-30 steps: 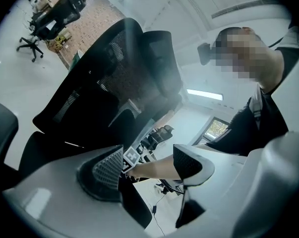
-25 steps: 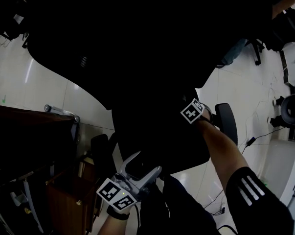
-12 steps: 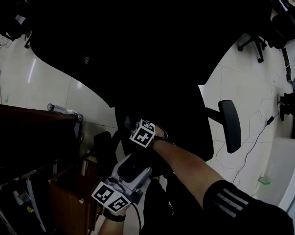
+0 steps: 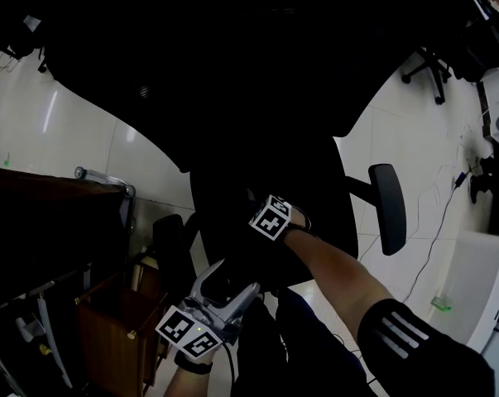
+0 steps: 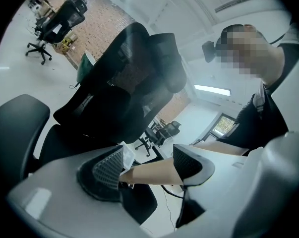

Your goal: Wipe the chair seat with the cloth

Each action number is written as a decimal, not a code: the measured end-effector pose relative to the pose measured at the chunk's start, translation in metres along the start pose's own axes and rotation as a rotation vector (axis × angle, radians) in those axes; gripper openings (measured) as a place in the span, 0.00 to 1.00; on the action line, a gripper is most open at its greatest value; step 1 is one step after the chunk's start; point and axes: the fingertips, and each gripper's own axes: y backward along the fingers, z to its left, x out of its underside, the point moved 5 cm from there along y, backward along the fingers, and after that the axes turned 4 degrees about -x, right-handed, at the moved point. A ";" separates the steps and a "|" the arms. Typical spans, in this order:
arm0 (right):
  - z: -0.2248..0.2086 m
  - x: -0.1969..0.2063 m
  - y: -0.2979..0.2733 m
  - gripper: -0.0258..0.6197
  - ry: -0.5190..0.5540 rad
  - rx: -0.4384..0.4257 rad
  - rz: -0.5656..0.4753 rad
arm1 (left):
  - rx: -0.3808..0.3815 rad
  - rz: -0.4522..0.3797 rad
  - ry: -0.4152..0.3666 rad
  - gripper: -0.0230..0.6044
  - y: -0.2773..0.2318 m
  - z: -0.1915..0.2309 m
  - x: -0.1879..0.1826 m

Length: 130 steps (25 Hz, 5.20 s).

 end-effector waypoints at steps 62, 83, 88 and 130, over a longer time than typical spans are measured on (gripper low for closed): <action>0.193 0.058 0.017 0.09 -0.036 -0.214 -0.089 | -0.056 0.078 -0.002 0.57 0.049 -0.009 0.028; 0.063 0.277 0.132 0.08 -0.214 0.047 0.045 | 0.006 0.127 -0.025 0.57 0.014 -0.041 0.034; 0.033 0.307 0.167 0.08 -0.287 0.145 0.053 | 0.008 0.135 -0.030 0.57 0.004 -0.056 0.034; 0.488 0.139 0.596 0.09 -0.274 0.057 -1.074 | 0.178 -0.082 -0.298 0.57 0.324 -0.360 0.078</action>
